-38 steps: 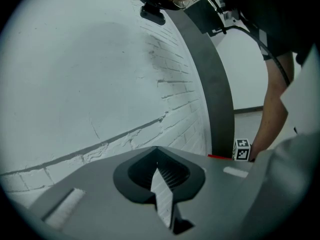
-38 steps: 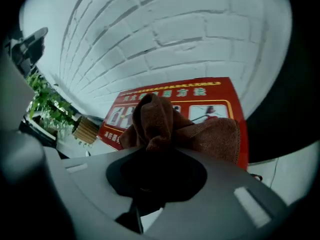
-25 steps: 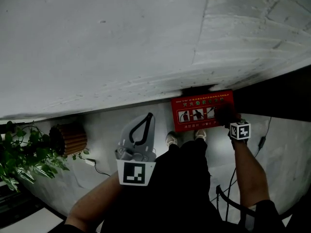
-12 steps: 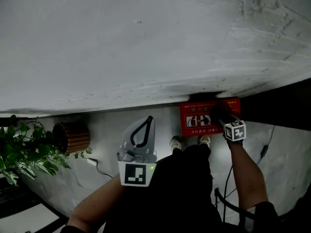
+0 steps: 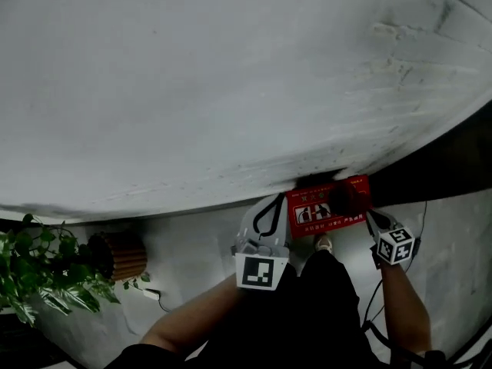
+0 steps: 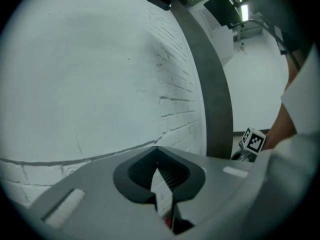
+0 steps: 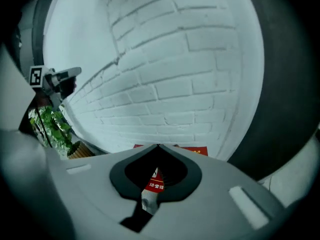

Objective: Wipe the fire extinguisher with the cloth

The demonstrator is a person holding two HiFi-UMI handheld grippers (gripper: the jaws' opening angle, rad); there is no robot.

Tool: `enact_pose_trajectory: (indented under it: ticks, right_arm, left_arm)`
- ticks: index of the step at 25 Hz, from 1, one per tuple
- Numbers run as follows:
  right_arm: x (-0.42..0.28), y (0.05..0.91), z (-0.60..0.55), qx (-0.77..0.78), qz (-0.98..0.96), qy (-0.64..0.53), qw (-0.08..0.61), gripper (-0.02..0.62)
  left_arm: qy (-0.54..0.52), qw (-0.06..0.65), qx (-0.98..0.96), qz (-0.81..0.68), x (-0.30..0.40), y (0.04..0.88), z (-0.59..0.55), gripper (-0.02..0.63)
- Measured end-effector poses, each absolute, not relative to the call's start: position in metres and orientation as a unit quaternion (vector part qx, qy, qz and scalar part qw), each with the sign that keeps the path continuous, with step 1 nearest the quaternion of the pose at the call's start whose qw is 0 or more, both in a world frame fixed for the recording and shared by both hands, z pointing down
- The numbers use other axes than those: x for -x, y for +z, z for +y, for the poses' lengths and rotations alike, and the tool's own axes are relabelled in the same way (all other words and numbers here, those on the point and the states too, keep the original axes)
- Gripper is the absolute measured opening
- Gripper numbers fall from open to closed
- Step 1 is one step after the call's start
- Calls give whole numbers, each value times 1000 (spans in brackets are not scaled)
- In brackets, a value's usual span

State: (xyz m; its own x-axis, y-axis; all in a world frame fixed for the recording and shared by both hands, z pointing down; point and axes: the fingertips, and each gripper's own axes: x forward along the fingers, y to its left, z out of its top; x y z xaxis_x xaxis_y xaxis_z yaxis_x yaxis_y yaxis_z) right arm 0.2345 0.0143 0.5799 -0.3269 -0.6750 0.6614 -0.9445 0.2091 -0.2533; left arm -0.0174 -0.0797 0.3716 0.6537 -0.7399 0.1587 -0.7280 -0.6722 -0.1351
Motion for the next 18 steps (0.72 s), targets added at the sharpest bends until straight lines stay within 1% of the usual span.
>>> enact_pose_trajectory:
  ticks: [2, 4, 7, 9, 12, 16, 18]
  right_arm:
    - [-232, 535, 30, -556, -751, 299, 194, 2]
    - [-230, 492, 43, -564, -756, 267, 197, 2]
    - [-234, 442, 59, -571, -755, 219, 235, 2]
    - [-244, 418, 64, -582, -747, 203, 249, 2]
    - [-268, 391, 70, -611, -731, 199, 232, 2]
    - [-296, 375, 71, -646, -707, 215, 192, 2]
    - [-301, 376, 67, -648, -706, 216, 188, 2]
  left_arm:
    - [-57, 17, 923, 381, 2, 357, -82, 0]
    - [-45, 9, 935, 351, -11, 350, -85, 0]
    - [-55, 19, 951, 302, -27, 341, -98, 0]
    - [-60, 40, 962, 264, -38, 329, -104, 0]
    - [-53, 84, 972, 214, -54, 308, -107, 0]
    - [-45, 86, 973, 209, -57, 293, -110, 0]
    - [-61, 91, 977, 184, -57, 294, -99, 0]
